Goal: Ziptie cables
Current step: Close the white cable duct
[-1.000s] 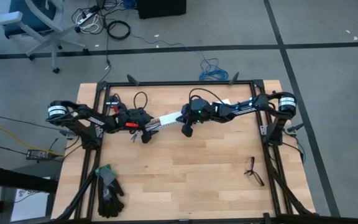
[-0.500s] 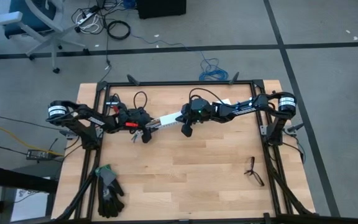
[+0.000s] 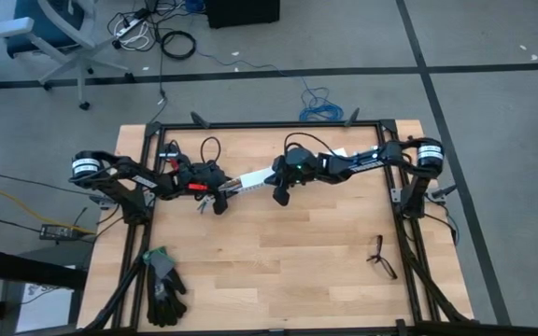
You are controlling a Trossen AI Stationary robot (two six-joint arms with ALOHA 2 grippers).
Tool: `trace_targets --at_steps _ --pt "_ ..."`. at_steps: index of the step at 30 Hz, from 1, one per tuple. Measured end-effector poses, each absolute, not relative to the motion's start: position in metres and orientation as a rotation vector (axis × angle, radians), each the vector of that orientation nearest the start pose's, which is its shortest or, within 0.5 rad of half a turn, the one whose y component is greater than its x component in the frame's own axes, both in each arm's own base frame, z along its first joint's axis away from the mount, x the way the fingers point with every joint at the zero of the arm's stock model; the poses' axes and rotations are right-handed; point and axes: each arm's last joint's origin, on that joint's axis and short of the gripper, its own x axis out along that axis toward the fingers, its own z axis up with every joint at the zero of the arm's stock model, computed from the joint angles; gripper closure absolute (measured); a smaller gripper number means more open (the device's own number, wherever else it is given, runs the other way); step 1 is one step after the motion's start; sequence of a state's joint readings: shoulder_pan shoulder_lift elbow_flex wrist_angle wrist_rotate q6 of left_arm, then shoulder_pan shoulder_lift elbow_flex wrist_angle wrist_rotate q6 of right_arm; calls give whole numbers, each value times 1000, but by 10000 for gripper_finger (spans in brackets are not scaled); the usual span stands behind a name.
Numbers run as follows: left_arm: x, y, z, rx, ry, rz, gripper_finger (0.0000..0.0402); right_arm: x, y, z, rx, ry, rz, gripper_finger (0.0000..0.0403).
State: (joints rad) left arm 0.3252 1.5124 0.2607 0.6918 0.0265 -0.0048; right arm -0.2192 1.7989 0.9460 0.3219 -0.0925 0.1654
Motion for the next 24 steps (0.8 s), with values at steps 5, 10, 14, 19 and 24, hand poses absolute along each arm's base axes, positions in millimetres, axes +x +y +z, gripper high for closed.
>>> trace_targets --at_steps 5,10,14,19,24 --pt "209 70 102 -101 551 294 166 394 -93 139 344 586 -93 403" --pt "209 70 102 -97 548 293 166 444 -95 131 298 538 77 403" --pt "209 70 103 -101 539 288 167 453 -83 159 105 398 33 403" --pt "209 69 102 -107 555 289 167 444 -80 211 7 298 21 403" --pt "209 69 101 -107 561 290 151 437 -78 215 12 366 19 403"
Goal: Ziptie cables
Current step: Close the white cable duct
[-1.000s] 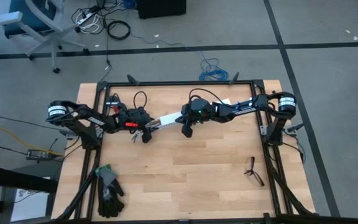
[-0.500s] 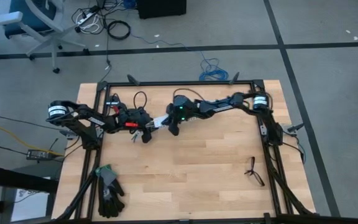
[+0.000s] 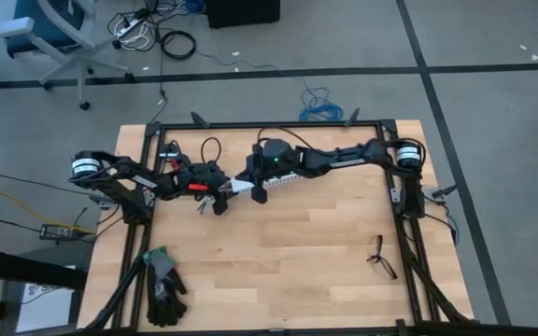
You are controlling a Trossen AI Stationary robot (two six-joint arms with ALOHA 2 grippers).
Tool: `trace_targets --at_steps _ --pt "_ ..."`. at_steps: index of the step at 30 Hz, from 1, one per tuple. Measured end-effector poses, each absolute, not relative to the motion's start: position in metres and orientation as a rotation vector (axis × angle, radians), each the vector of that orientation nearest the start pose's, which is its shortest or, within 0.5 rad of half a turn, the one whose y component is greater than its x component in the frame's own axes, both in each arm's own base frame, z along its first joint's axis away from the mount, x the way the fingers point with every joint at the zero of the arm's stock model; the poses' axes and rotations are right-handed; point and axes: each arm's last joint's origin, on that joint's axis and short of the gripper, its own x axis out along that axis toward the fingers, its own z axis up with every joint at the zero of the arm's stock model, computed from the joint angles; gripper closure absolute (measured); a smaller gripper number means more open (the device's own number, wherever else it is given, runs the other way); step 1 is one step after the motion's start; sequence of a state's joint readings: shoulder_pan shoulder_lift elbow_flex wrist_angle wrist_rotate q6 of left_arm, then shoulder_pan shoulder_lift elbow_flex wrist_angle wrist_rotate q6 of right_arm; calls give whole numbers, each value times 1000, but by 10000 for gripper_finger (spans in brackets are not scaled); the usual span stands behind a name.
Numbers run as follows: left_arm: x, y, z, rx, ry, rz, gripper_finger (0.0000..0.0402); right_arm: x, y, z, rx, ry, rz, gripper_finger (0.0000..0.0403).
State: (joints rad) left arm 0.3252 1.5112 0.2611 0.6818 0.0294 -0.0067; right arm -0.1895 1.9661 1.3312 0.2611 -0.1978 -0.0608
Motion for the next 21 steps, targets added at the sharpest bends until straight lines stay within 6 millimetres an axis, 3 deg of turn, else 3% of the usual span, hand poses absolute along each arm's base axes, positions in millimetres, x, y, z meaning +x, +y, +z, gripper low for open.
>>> trace_targets --at_steps 10,16,21 --pt "207 69 100 -111 576 294 70 435 -79 211 15 423 -32 403" --pt "205 68 110 -110 531 279 66 429 -80 207 20 518 -81 403" --pt "194 64 115 -112 539 279 70 417 -79 217 7 597 -133 403"
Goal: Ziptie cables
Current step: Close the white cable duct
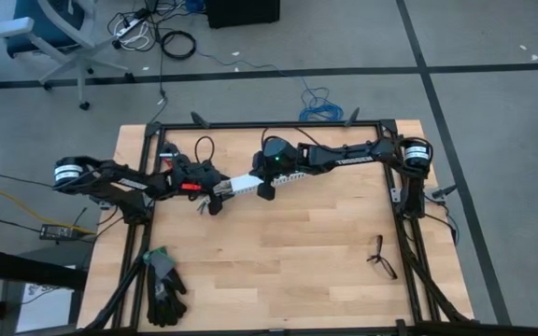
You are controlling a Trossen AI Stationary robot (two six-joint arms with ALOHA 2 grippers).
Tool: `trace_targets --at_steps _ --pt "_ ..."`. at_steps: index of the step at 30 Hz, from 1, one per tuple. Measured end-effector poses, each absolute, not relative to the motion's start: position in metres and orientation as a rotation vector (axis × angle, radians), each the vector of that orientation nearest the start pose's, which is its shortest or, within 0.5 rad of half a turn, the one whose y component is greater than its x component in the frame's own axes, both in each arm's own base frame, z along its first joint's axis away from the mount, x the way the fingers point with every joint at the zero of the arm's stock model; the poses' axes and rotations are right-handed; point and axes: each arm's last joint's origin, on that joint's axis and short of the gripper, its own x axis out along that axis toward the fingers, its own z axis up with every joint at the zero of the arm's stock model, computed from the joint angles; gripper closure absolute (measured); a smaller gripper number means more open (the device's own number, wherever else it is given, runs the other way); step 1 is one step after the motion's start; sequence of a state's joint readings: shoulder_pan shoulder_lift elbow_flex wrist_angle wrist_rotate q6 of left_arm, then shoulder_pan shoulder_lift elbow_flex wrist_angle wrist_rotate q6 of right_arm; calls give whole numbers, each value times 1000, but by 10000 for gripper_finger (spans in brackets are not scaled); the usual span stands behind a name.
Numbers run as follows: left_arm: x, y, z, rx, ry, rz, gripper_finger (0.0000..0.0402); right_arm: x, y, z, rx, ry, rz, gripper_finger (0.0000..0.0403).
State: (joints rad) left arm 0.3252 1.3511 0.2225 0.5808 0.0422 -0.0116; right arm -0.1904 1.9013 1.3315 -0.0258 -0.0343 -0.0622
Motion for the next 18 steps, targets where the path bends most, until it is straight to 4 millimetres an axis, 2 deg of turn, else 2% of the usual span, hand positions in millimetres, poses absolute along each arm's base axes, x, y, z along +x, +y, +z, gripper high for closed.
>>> trace_targets --at_steps 3,8,12,18 --pt "187 62 115 -126 560 280 71 411 -80 220 9 636 -135 403" --pt "179 59 109 -155 606 272 71 406 -82 212 24 699 -138 403" --pt "172 56 102 -177 618 279 71 399 -80 194 76 698 -157 403" --pt "166 55 101 -167 544 286 71 392 -81 165 154 710 -186 403"
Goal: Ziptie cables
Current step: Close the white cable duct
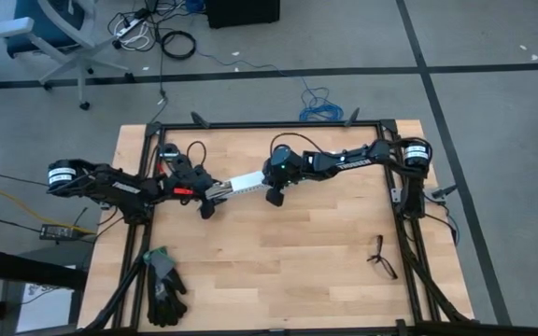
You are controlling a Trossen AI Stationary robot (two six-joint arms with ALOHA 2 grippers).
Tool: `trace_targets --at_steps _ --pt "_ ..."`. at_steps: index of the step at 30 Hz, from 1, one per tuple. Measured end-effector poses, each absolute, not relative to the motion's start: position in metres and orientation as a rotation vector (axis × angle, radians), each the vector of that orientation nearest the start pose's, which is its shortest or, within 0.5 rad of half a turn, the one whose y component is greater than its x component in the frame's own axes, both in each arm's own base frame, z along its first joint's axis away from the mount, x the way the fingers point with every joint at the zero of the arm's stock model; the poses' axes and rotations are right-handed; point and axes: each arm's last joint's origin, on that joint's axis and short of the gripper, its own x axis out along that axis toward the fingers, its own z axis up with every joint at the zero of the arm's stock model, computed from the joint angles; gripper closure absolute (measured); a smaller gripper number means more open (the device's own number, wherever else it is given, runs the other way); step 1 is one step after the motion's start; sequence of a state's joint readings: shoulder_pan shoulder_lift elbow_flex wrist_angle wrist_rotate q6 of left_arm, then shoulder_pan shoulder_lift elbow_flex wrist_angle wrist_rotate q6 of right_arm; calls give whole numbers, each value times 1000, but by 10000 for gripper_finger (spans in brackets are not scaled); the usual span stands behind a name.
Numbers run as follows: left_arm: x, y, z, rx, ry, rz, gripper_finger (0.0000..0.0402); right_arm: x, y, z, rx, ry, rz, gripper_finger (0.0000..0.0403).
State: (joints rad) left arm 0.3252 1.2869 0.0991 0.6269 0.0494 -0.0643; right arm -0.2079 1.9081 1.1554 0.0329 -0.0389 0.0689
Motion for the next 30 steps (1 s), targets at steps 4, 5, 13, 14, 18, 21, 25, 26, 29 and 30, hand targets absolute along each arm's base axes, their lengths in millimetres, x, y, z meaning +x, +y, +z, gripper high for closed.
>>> trace_targets --at_steps 4,5,13,14,18,21,25,26,29,30 --pt "165 54 99 -163 552 290 73 399 -88 161 182 661 -197 403" --pt "165 54 99 -164 557 289 77 404 -91 159 195 654 -183 403" --pt "163 54 97 -165 576 301 142 469 -93 137 224 627 38 403" --pt "163 54 97 -170 577 303 151 474 -92 140 203 612 38 403" --pt "164 54 98 -190 570 308 166 476 -94 157 134 592 0 403" --pt "164 54 98 -192 569 306 157 469 -101 166 120 605 7 403" --pt "164 54 98 -189 566 305 135 468 -104 180 85 551 12 403" --pt "164 54 98 -189 566 305 130 468 -103 183 82 540 17 403" --pt "164 54 98 -184 559 303 118 468 -102 185 82 534 24 403" --pt "165 54 98 -181 556 303 115 468 -102 184 83 541 24 403"
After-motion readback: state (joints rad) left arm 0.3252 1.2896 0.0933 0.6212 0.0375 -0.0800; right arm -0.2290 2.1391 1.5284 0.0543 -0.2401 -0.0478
